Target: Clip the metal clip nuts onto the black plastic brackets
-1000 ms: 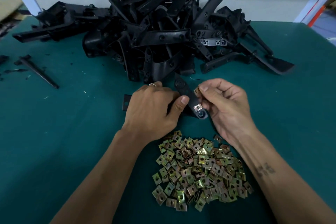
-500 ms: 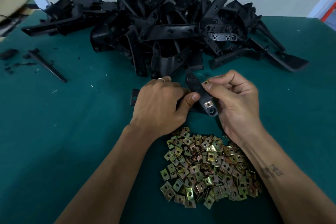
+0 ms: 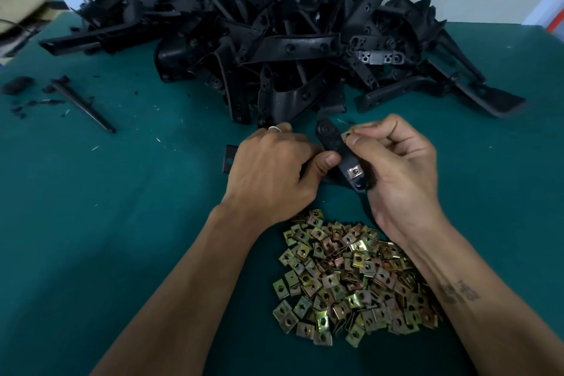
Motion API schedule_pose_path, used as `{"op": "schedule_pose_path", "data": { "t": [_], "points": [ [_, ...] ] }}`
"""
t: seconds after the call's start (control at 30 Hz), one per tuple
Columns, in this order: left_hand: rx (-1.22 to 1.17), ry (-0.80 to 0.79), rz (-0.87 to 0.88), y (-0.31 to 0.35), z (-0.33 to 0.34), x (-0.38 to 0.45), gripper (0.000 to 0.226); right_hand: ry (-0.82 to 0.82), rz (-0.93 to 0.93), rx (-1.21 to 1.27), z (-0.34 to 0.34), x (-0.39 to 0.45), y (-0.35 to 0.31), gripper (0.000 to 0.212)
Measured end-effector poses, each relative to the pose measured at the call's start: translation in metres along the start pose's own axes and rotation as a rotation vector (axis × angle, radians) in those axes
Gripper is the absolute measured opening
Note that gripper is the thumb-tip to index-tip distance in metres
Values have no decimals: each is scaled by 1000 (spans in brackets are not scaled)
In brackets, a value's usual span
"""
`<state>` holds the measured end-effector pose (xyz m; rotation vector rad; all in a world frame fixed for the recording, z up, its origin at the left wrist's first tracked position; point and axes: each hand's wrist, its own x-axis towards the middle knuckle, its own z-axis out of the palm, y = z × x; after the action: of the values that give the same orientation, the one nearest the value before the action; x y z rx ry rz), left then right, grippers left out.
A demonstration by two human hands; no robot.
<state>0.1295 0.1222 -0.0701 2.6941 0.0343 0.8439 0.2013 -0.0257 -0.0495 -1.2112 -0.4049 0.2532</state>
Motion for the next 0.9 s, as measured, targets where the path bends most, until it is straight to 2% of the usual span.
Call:
{"op": "schedule_pose_path", "data": {
  "t": [0.13,0.4,0.57,0.67,0.77,0.9],
  "points": [
    [-10,-20,2,1,-1,0,65,-11,12,6,0,0,-2,27],
    [-15,-2,17,2,-3,-1,62,-34,-16,-4,0,0,-1,29],
    [-32,-11,11,3,-4,-1,63,23,-30,0,2,-2,1,27],
    [-51,-10,-6,3,-5,-1,58,-63,-57,-75,1,-2,-1,29],
    [-38,-6,-11,3,-5,-1,55,-151,-19,-48,-1,-4,-4,34],
    [-40,8,-13,3,-5,-1,55,-196,54,-36,-5,-6,-5,27]
  ]
}}
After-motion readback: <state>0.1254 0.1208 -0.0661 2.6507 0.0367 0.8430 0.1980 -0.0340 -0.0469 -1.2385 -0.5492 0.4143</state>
